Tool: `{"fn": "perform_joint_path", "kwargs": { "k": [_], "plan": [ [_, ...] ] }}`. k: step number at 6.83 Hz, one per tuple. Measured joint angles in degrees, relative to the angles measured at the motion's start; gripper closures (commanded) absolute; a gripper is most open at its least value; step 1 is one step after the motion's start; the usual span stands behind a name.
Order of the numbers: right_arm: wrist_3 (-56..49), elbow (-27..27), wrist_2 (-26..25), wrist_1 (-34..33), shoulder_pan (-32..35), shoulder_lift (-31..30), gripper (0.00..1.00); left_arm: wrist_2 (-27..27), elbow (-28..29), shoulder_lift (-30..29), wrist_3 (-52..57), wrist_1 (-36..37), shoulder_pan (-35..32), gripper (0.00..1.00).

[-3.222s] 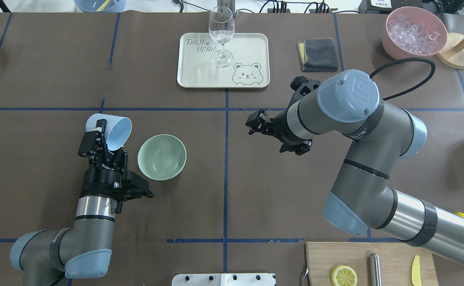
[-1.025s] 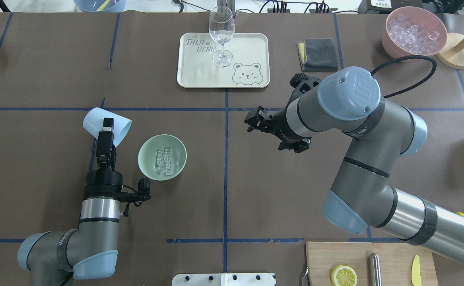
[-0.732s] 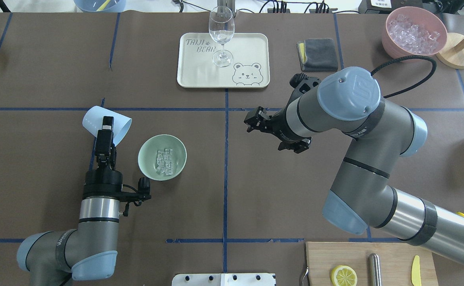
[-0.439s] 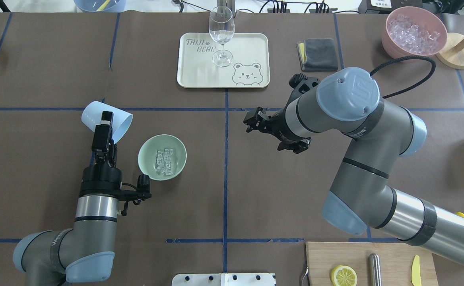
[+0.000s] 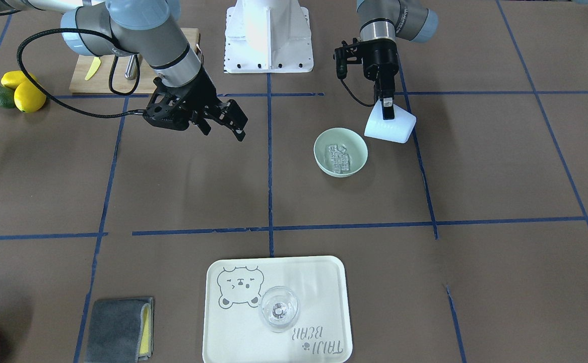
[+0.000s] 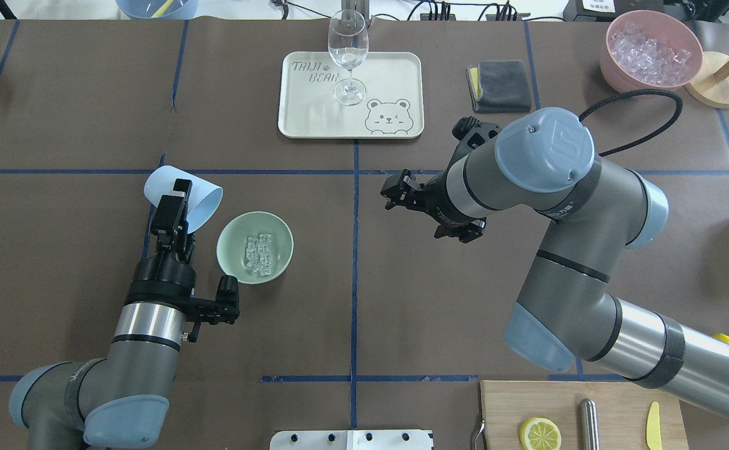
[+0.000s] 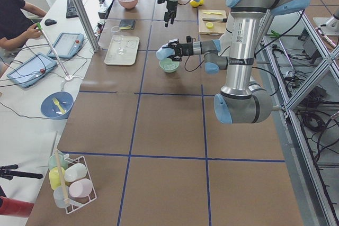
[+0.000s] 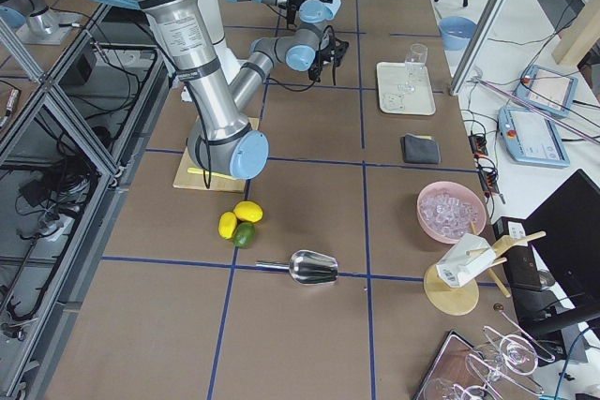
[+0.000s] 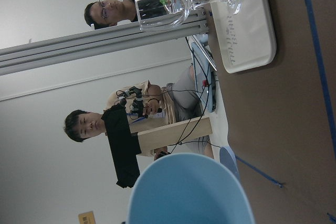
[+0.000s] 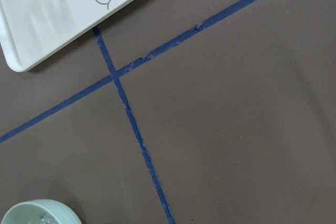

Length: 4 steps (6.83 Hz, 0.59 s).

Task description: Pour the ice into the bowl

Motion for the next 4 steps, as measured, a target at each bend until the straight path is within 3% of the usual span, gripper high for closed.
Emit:
{"fn": "perform_joint_path", "kwargs": {
  "k": [4],
  "plan": [
    [0.1, 0.0, -0.1, 0.0, -0.5, 0.2, 0.00, -13.7, -6.2, 4.4, -2.0, -1.9, -5.2, 1.00]
  ]
}}
